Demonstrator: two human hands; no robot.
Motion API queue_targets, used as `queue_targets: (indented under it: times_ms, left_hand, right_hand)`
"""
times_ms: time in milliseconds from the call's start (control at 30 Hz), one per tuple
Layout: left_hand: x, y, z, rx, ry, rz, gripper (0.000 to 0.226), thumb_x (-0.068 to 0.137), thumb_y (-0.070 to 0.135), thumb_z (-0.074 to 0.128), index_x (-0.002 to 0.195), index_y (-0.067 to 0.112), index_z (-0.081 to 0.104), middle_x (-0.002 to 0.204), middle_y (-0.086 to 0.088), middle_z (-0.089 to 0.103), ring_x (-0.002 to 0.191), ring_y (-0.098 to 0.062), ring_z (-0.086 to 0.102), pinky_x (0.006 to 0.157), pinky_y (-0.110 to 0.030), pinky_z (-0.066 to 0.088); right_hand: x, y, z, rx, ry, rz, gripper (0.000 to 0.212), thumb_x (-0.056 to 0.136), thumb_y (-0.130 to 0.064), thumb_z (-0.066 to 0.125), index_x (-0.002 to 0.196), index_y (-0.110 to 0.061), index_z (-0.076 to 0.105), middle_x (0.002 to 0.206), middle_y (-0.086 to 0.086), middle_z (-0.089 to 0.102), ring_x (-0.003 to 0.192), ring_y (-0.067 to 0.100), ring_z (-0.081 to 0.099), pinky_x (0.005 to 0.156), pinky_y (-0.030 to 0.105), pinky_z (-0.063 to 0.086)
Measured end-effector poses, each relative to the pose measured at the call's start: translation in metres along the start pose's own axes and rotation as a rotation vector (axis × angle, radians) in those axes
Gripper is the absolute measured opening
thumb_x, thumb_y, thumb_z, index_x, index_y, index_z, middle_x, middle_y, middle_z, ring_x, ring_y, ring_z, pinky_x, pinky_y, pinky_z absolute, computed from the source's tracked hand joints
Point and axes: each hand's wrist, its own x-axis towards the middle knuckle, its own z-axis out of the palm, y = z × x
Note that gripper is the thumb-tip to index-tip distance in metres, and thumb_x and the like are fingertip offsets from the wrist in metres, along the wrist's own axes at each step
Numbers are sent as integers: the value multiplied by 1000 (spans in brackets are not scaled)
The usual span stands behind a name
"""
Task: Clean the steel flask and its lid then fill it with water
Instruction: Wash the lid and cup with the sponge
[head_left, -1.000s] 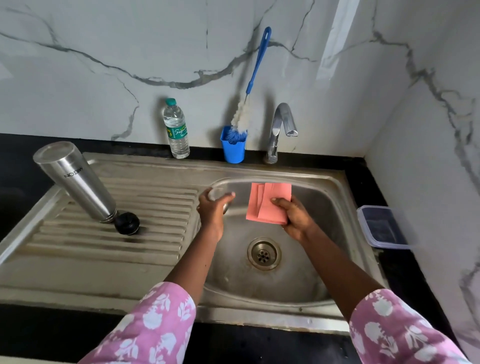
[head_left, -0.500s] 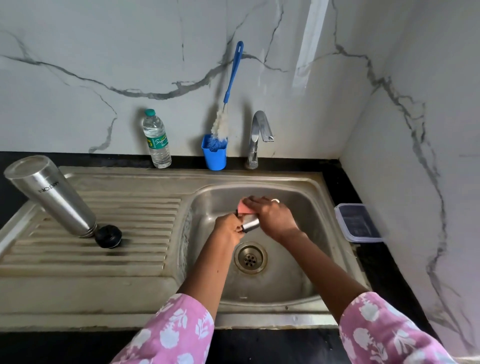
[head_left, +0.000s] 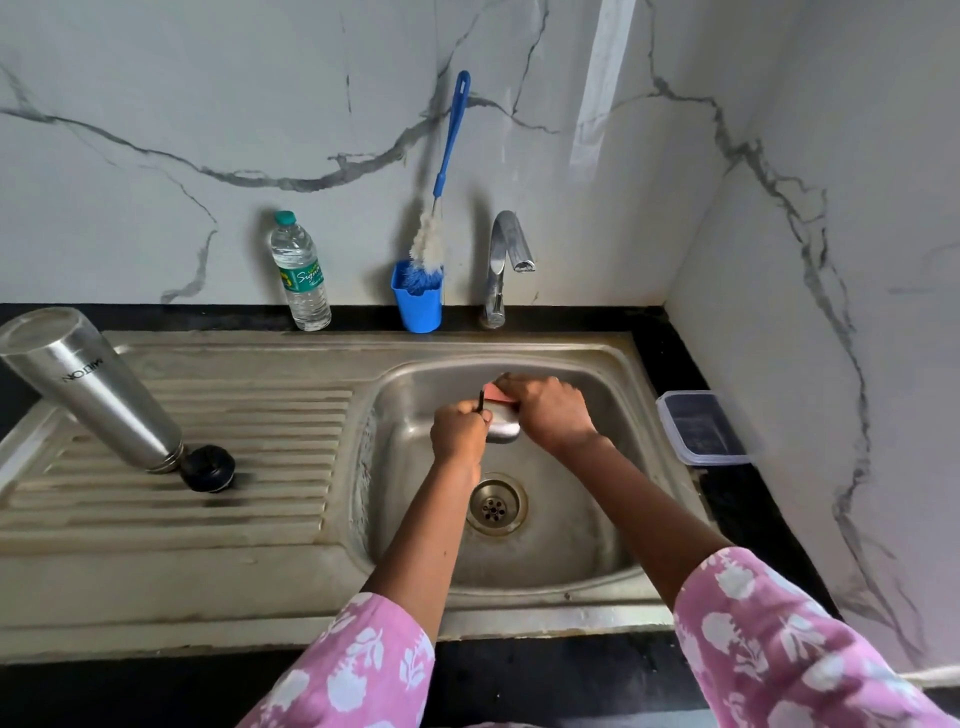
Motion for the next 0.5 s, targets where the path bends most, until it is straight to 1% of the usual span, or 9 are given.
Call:
queue_targets:
  times_ms: [33,100,167,267,300,367,433,467,500]
  left_hand:
    - [0,1,0,-23,31,-18,19,84,-7,53,97,-7,68,75,-8,59,77,-17,47,64,-26,37]
    - [2,5,0,-45,75,-62,16,84,-7,51,79,-2,66,60,0,46,65,-15,40,50,-25,28]
    - [4,6,0,-60,81,-80,23,83,-8,48,79,5,65,60,0,46,56,-15,37,45,-23,26]
    - [-1,4,-1,-68,-21,-58,25,84,-10,49,88,5,68,62,1,46,63,-15,37,49,-23,26]
    - [-3,3,-3,-56,-67,-25,24,86,-8,51,95,5,69,61,4,45,61,-12,36,52,-23,27]
    - [-5,0,-5,-16,-154,69,26,90,-2,53,104,13,69,64,6,49,60,-6,37,58,-21,33]
    - [-5,-4,-4,4,-216,120,26,91,-1,53,103,13,70,73,2,54,66,-6,42,68,-22,37]
    - [-5,-6,-2,16,-210,130,26,89,-2,53,102,12,72,76,1,55,67,-8,43,70,-23,37]
    - [-6,-7,-1,25,-172,123,23,88,-2,53,98,6,72,76,1,54,67,-12,42,69,-24,36]
  right_hand:
    - [-1,0,3,2,30,-51,45,96,-13,41,138,-29,47,139,-1,52,120,28,53,91,35,45]
    - [-8,0,12,71,132,-182,47,91,-7,46,134,-26,53,140,-5,51,124,25,52,86,37,50]
    - [-15,2,19,130,188,-255,50,83,-1,49,126,-22,61,133,-4,57,123,25,54,77,39,54]
    - [-17,6,21,246,301,-261,45,78,-5,46,114,-17,70,119,1,66,111,28,62,77,42,58]
    - [-15,7,19,279,309,-220,44,77,-4,48,113,-17,70,118,2,67,110,27,63,79,43,57]
    - [-10,7,11,304,230,-41,48,81,-3,49,119,-25,66,122,2,65,113,27,60,86,40,53]
    - [-1,7,3,314,48,168,53,83,-2,44,123,-33,62,121,9,64,111,33,58,90,40,49]
    - [2,7,-1,342,-32,238,55,83,-1,42,124,-32,61,116,15,64,107,36,59,91,41,49]
    - [4,6,-2,378,-90,268,56,83,1,40,124,-30,61,112,18,65,103,37,61,90,41,50]
